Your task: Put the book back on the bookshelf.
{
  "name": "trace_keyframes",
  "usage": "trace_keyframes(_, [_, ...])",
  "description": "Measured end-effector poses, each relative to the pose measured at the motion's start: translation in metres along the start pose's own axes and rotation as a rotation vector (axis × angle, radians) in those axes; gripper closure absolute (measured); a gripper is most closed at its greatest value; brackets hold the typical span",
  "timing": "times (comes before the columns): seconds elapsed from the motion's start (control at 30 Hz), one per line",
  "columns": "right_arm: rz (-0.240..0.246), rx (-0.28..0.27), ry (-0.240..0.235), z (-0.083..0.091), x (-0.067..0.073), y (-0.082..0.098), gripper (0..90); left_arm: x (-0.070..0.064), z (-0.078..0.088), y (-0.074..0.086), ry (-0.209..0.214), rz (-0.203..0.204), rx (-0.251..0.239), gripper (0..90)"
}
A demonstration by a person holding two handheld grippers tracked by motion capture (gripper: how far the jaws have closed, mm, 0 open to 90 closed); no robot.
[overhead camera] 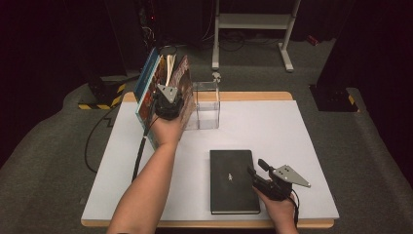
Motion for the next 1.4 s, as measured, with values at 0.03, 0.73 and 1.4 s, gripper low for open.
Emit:
trace_keyframes(0.03, [0.001, 0.000, 0.000, 0.000, 0.000, 0.000, 48.3, 0.001, 0.001, 0.000, -0.002, 0.001, -0.002, 64.4])
trace_keyframes(0.73, [0.007, 0.007, -0.006, -0.002, 0.004, 0.001, 47.9, 0.004, 0.010, 0.001, -0.001, 0.015, 0.012, 60.1])
trace_keyframes(1.4, [0.013, 0.012, -0.009, -0.003, 0.005, 0.002, 47.8, 0.006, 0.018, 0.001, 0.002, 0.028, 0.026, 58.5])
Point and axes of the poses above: each handheld gripper's, and its own axes: z roughly backward along the jaws, y roughly out of its underside, x roughly to its left, the point moved 10 cm from there along -z, roughly forward along the jaws, and after that the axes turned 1 degree about -x, right-handed, at the moved point
